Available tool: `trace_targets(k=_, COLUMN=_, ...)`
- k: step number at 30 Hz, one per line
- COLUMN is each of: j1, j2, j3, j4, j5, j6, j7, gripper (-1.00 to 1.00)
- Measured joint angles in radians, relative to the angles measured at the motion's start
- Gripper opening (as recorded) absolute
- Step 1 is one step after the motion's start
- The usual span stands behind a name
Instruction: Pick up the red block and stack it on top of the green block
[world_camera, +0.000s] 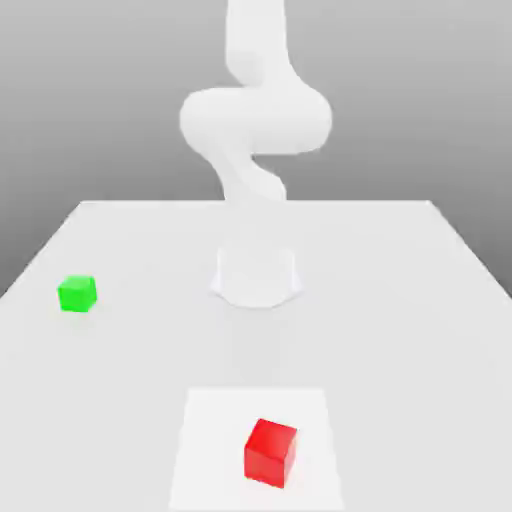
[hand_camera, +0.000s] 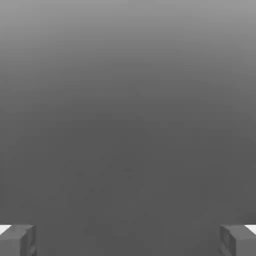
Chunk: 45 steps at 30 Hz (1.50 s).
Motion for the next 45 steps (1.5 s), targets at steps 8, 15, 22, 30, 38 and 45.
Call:
trace_targets(k=8, j1=-0.055, j2=0.297, j3=0.064, j4=-0.092, j5=-0.036, j6=0.134, j7=0.150, gripper=0.00)
trace_targets(k=15, j1=-0.078, j2=0.551, j3=0.093, j4=-0.172, j5=-0.064, j6=0.249, j7=0.277, gripper=0.00)
trace_targets(k=22, j1=-0.073, j2=0.801, j3=0.101, j4=-0.251, j5=-0.044, j6=0.365, j7=0.369, gripper=0.00)
trace_targets(k=30, j1=-0.040, j2=1.039, j3=0.057, j4=-0.234, j5=-0.095, j6=0.550, j7=0.425, gripper=-1.00)
trace_targets(k=38, j1=-0.052, j2=0.980, j3=0.074, j4=-0.243, j5=-0.078, j6=0.502, j7=0.413, gripper=-1.00)
trace_targets(k=45, j1=-0.170, j2=0.793, j3=-0.024, j4=-0.307, j5=-0.075, j6=0.379, j7=0.461, gripper=-1.00)
